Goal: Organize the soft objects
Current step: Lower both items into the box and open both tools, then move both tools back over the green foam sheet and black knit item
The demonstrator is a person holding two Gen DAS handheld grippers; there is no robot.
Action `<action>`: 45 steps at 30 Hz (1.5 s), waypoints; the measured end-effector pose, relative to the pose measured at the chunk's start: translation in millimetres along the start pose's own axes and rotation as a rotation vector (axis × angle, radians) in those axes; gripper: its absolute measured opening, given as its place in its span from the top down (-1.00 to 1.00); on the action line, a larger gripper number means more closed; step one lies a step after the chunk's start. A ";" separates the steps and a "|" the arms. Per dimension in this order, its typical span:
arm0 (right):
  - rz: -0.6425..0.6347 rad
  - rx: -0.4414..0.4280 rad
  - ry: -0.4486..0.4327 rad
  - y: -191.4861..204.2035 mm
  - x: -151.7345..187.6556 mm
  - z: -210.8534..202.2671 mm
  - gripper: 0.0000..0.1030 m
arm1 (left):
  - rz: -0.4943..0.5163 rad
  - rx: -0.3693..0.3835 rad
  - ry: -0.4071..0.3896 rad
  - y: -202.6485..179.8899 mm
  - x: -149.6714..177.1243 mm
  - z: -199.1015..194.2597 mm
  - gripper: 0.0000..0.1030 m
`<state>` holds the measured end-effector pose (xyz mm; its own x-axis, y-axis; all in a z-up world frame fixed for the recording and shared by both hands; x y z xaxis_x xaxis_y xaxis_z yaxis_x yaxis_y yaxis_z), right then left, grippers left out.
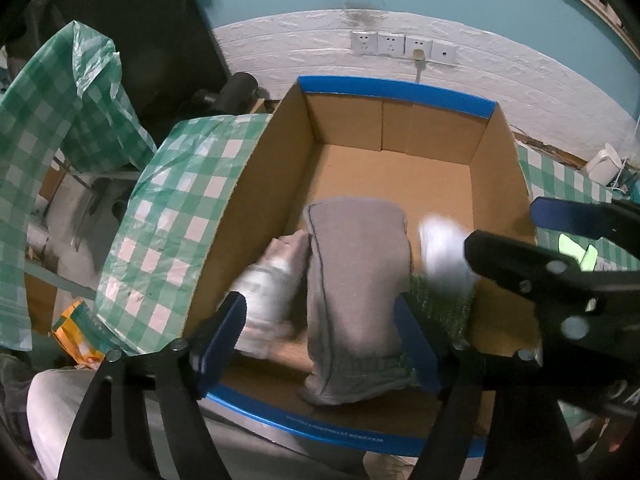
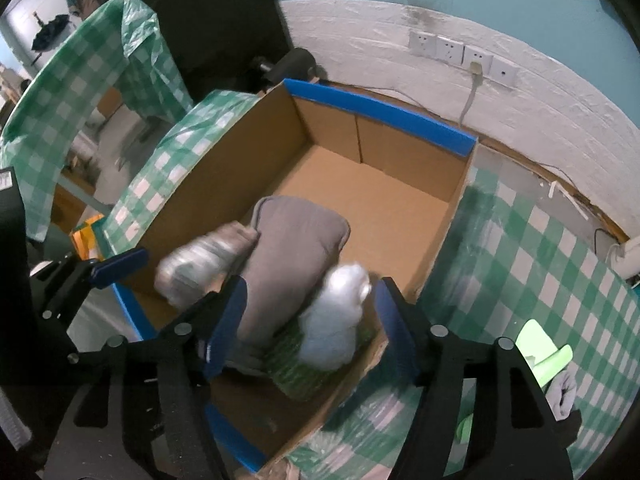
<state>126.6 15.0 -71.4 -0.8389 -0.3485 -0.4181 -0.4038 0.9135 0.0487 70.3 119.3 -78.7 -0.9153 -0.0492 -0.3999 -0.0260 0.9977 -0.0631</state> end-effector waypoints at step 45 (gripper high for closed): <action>0.245 0.196 -0.010 -182.5 81.8 -47.4 -0.50 | 0.173 0.133 -0.002 -139.6 -17.2 -4.0 -0.55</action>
Point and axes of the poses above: each gripper's, at about its wrist camera, not at the fingertips, and z roughly the way its jaws point, y to its left, x to its underside, the point moved 2 cm from there along z, roughly the way its jaws point, and after that the axes turned 12 degrees about x, right-handed, at the moved point
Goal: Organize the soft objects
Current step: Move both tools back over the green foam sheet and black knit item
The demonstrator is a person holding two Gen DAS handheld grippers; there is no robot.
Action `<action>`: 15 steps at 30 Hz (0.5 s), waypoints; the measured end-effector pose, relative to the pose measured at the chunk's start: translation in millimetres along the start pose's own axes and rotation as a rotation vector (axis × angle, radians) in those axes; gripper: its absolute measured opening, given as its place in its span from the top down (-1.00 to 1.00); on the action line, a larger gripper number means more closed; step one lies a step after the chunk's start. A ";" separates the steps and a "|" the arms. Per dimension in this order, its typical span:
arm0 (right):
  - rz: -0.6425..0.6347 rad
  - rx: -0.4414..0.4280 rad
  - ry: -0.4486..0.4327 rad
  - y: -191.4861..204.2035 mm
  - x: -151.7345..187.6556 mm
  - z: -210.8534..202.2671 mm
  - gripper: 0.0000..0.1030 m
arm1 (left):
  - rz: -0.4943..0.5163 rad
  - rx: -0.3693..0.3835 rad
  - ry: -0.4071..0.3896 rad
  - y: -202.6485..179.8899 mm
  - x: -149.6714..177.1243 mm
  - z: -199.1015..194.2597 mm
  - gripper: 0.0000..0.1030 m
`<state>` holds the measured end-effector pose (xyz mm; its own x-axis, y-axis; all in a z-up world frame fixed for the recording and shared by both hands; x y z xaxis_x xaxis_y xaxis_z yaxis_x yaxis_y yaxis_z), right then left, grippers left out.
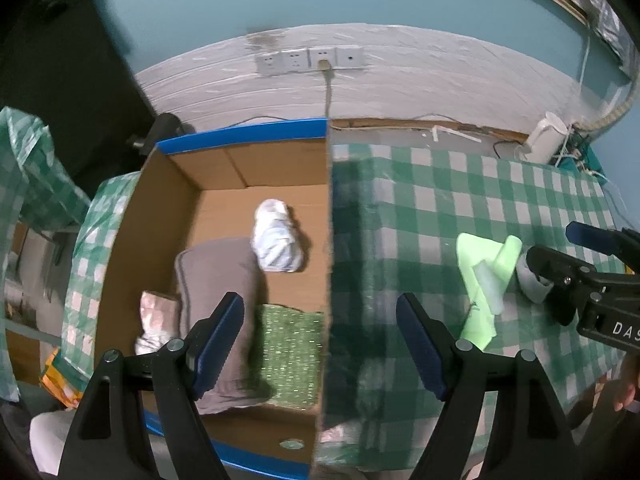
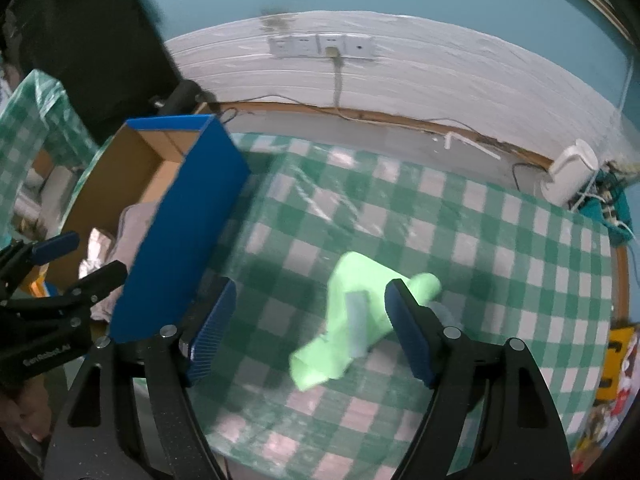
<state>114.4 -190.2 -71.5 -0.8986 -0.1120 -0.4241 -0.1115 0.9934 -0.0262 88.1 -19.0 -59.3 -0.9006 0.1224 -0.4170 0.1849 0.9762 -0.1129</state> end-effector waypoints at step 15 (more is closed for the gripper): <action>0.061 0.074 0.033 -67.4 30.4 10.8 -0.52 | 0.118 0.024 0.099 -70.2 0.1 41.8 -0.55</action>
Point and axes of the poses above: each gripper's, at about its wrist camera, not at the fingertips, and z roughly the way its jaws point, y to its left, x to its underside, the point moved 2 cm from there along z, roughly the way its jaws point, and after that the axes turned 12 degrees about x, right-handed, at the moved point
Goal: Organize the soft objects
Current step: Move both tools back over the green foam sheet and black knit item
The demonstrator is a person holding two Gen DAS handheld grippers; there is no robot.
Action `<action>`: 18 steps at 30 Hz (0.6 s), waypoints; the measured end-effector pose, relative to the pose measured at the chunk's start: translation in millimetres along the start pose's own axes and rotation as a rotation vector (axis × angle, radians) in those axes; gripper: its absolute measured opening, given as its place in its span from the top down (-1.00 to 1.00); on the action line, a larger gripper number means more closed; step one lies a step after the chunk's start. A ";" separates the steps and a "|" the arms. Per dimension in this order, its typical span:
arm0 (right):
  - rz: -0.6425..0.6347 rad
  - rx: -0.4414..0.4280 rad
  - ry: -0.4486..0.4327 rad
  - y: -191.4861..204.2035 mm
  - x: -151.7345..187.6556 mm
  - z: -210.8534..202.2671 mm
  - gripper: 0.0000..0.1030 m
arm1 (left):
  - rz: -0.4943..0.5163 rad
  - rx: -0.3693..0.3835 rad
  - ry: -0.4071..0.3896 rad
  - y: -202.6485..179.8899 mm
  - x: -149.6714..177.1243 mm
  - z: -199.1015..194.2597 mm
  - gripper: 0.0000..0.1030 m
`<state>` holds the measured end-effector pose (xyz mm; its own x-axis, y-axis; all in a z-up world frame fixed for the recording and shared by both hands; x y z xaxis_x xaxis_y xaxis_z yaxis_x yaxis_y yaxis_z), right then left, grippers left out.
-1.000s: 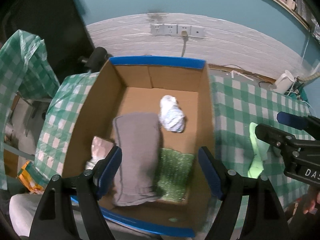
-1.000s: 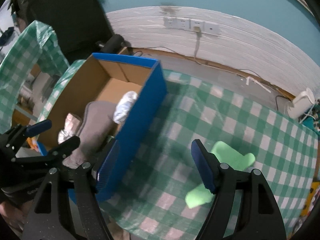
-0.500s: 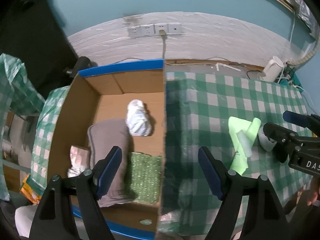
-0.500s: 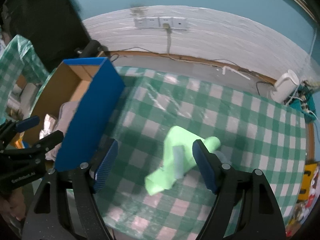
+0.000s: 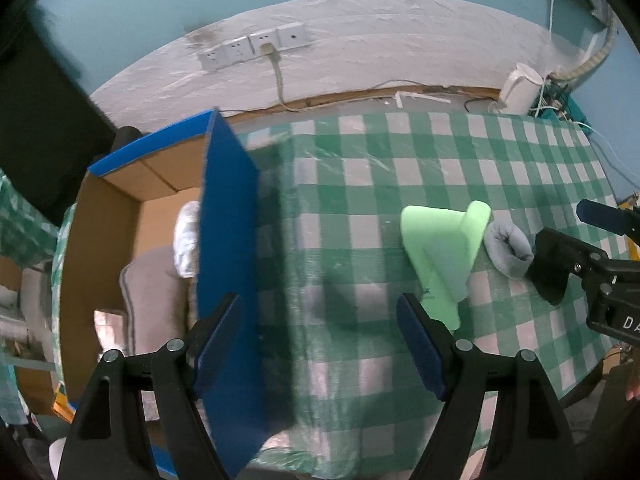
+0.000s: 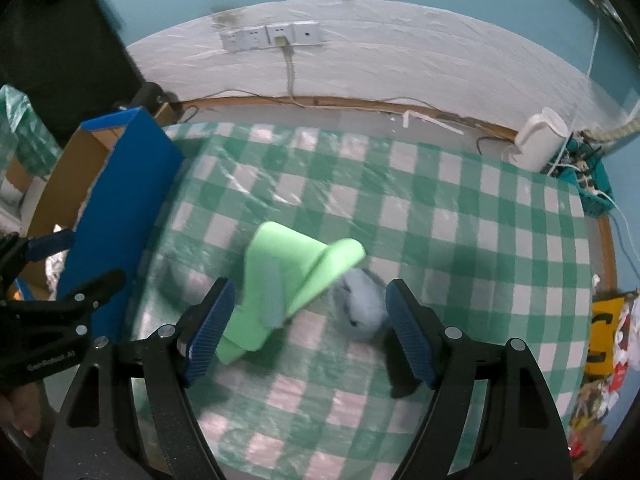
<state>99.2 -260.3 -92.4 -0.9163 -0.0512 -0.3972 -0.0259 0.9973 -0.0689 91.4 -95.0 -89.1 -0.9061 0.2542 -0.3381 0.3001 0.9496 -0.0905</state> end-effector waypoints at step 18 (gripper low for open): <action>0.067 0.056 0.140 -64.1 41.1 63.0 -0.55 | 0.002 0.040 0.112 -39.8 -9.0 51.4 -0.55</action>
Point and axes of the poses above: each gripper's, at about its wrist camera, not at the fingertips, and z roughly the way its jaws point, y to its left, x to its underside, the point moved 2 cm from there along z, roughly the way its jaws point, and after that the axes turned 12 degrees about x, right-handed, at the moved point
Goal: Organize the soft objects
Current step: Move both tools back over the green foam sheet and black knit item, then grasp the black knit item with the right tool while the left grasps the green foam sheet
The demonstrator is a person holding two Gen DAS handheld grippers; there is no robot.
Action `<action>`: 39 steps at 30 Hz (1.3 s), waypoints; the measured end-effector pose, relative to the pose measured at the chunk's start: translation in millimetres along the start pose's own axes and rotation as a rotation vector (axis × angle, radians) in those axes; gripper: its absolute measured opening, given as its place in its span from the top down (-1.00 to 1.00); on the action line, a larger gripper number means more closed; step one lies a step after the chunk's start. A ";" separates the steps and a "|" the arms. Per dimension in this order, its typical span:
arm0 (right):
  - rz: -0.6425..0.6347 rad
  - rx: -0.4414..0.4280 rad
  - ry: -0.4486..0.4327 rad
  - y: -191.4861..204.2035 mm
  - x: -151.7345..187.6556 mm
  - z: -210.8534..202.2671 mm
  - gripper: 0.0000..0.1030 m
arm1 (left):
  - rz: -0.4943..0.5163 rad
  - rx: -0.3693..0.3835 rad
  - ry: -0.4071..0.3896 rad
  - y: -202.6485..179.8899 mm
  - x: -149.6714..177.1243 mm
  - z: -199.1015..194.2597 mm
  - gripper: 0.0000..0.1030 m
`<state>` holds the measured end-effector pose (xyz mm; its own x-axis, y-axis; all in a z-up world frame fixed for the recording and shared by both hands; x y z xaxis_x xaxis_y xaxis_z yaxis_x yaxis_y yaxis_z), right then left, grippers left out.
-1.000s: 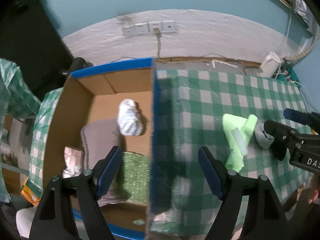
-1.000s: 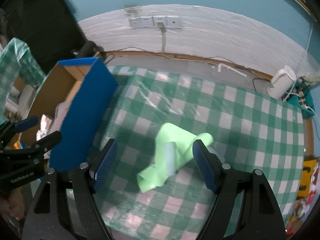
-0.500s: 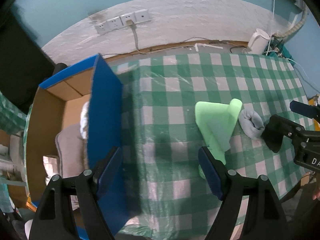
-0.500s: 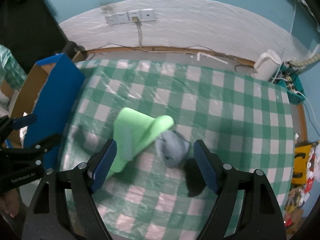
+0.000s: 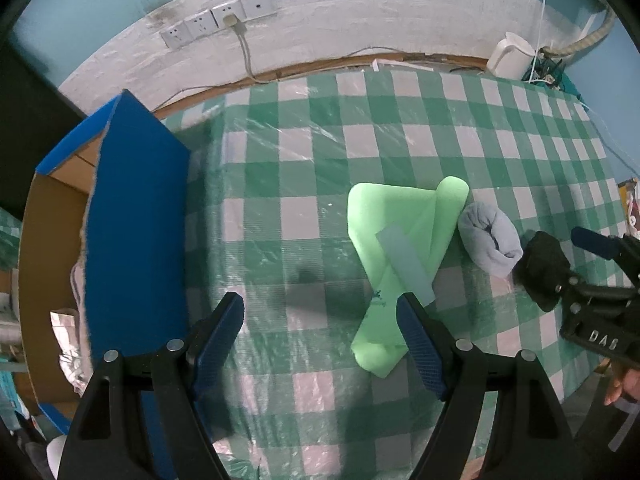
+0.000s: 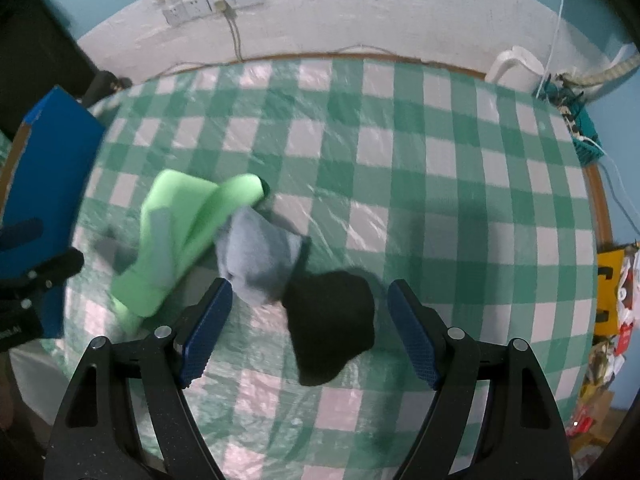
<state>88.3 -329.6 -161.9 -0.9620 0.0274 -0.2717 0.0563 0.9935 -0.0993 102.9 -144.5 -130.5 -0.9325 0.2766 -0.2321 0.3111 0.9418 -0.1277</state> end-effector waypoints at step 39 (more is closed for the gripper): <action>-0.041 -0.014 0.006 -14.7 5.4 22.7 0.23 | -0.108 0.141 0.077 -11.5 -35.1 75.9 -0.03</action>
<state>88.4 -346.6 -183.7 -0.9651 -0.0131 -0.2616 0.0128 0.9952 -0.0970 146.0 -179.5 -194.1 -0.9715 0.1938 -0.1362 0.2256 0.9321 -0.2832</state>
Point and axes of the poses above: each gripper's, at about its wrist camera, not at the fingertips, and z roughly the way its jaws point, y to its left, x to its underside, the point moved 2 cm from there along z, roughly the way its jaws point, and after that the axes turned 12 degrees about x, right-handed, at the moved point
